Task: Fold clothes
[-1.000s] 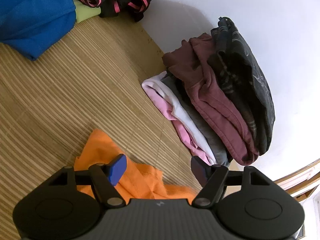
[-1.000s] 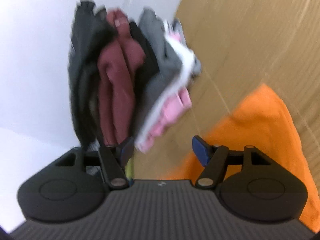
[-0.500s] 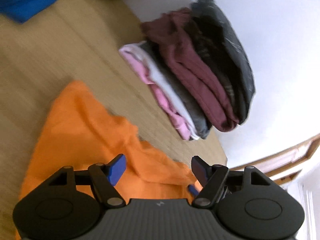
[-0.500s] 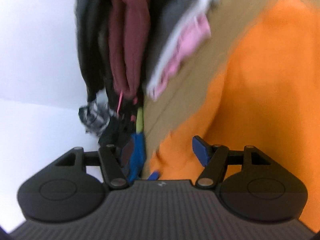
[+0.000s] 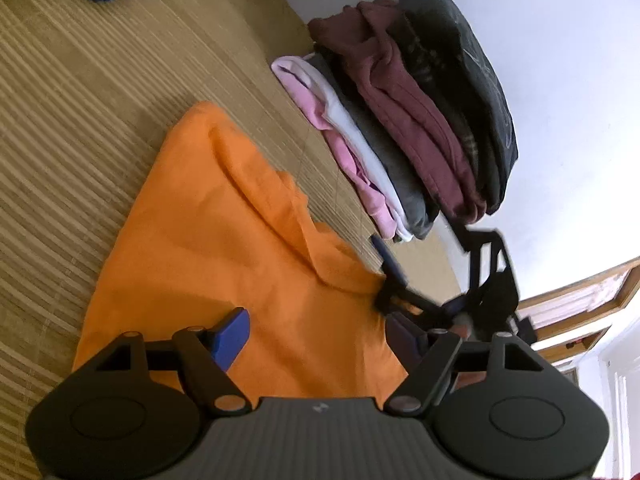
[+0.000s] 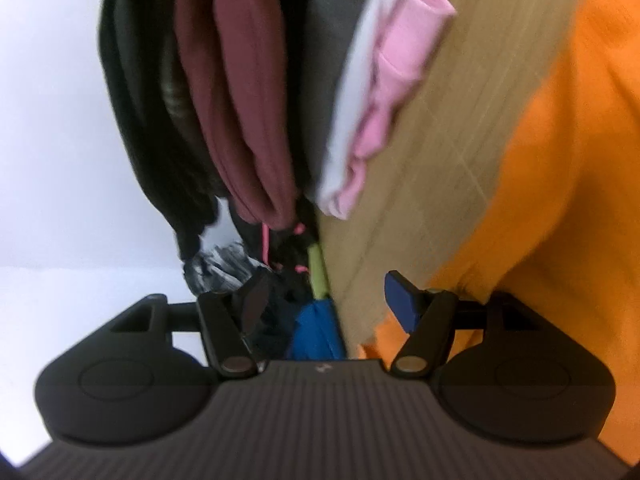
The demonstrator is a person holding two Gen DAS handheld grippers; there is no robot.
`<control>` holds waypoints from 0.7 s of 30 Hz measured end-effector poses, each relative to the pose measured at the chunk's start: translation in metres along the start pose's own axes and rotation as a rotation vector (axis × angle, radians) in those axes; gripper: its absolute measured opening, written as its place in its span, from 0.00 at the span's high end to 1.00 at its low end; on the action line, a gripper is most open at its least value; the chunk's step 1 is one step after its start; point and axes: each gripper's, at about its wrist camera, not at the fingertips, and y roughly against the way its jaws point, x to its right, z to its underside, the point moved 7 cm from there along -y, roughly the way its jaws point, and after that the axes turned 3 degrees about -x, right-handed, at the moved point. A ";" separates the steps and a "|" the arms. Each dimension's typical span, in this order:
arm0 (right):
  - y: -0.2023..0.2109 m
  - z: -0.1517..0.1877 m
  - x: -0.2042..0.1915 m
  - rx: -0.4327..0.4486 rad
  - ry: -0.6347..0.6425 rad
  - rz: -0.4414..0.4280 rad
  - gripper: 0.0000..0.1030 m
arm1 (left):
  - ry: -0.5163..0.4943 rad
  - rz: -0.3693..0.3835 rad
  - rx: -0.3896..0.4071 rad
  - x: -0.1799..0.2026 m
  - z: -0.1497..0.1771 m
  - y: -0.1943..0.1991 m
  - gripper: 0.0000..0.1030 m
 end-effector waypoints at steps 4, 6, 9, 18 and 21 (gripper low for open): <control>0.015 -0.006 -0.015 -0.009 0.090 0.036 0.35 | 0.002 0.004 -0.007 0.006 -0.009 -0.007 0.24; 0.025 -0.003 -0.014 -0.015 0.106 0.073 0.35 | 0.006 0.015 0.000 0.011 -0.017 -0.012 0.23; 0.039 0.008 -0.005 -0.022 0.096 0.108 0.35 | 0.022 0.036 0.010 0.020 -0.028 -0.023 0.22; 0.044 0.021 0.021 -0.016 0.025 0.169 0.35 | 0.145 0.070 0.012 0.035 -0.053 -0.062 0.22; 0.035 0.017 0.020 -0.003 0.036 0.200 0.35 | 0.168 0.069 0.023 0.038 -0.060 -0.067 0.22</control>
